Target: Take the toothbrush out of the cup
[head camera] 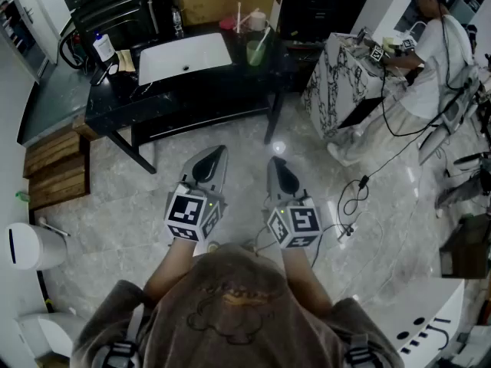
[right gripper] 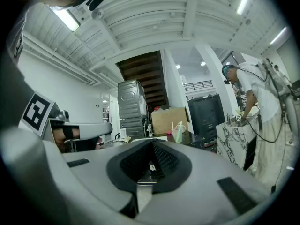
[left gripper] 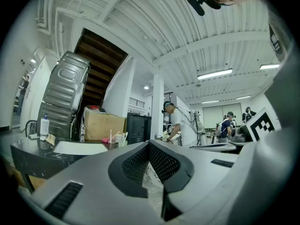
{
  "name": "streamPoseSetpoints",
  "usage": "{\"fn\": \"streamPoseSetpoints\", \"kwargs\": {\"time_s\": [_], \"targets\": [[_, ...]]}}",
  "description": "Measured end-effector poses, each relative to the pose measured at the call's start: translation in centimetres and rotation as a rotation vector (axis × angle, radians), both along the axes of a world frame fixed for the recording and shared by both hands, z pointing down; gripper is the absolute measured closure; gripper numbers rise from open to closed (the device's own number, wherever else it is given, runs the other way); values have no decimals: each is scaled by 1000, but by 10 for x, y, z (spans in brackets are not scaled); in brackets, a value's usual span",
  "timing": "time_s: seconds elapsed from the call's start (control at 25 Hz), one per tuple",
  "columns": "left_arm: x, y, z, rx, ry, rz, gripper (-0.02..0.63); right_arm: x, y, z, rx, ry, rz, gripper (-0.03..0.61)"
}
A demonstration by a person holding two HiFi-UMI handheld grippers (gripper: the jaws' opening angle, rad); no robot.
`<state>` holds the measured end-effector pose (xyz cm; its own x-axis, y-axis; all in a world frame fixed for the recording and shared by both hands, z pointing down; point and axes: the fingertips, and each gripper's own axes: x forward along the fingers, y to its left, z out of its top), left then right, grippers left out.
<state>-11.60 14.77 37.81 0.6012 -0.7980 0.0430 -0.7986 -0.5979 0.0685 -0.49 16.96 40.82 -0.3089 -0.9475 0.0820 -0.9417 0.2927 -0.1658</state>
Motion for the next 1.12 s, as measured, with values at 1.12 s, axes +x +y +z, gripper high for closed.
{"fn": "streamPoseSetpoints", "kwargs": {"time_s": [1.12], "targets": [[58, -6, 12, 6, 7, -30, 614, 44, -5, 12, 37, -3, -128, 578]]}}
